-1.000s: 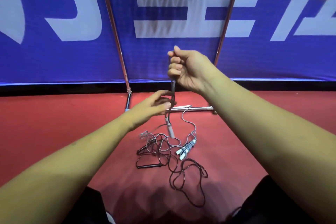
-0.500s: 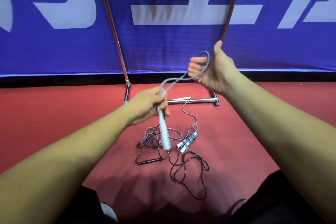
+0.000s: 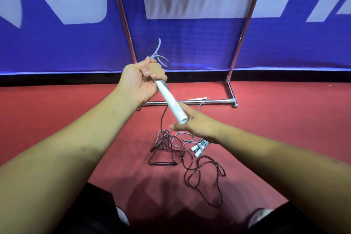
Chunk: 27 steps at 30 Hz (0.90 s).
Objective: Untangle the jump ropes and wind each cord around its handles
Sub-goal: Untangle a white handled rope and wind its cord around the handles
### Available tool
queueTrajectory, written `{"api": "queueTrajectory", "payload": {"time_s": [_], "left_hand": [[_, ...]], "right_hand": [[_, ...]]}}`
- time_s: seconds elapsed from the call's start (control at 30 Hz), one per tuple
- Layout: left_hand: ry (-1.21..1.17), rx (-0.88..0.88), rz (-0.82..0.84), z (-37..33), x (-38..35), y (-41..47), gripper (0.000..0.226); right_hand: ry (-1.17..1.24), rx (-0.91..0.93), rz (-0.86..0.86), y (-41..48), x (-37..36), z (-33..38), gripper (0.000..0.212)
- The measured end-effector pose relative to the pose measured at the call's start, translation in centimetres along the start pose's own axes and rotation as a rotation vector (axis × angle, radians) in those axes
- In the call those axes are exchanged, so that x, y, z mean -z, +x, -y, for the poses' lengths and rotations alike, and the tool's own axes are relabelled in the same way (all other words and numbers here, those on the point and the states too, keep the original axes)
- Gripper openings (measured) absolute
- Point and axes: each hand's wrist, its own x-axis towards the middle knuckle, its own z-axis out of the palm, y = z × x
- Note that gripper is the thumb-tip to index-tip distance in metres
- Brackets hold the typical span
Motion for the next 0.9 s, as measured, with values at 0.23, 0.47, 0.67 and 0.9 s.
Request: {"api": "queueTrajectory", "payload": {"time_s": [0.23, 0.47, 0.67, 0.9], "left_hand": [[0.004, 0.183, 0.115, -0.3, -0.6, -1.4, 0.02], [0.589, -0.159, -0.34, -3.4, 0.2, -1.7, 0.026], [1.52, 0.063, -0.604, -4.0, 3.9, -1.9, 0.019], [1.979, -0.456, -0.45, -2.4, 3.1, -0.7, 0.034]], "right_hand": [[0.148, -0.004, 0.039, 1.2, -1.7, -0.7, 0.04], [0.283, -0.007, -0.216, -0.2, 2.4, 3.8, 0.019], [0.517, 0.149, -0.18, -1.8, 4.9, 9.6, 0.015], [0.483, 0.191, -0.173, -2.3, 4.6, 12.2, 0.012]]}}
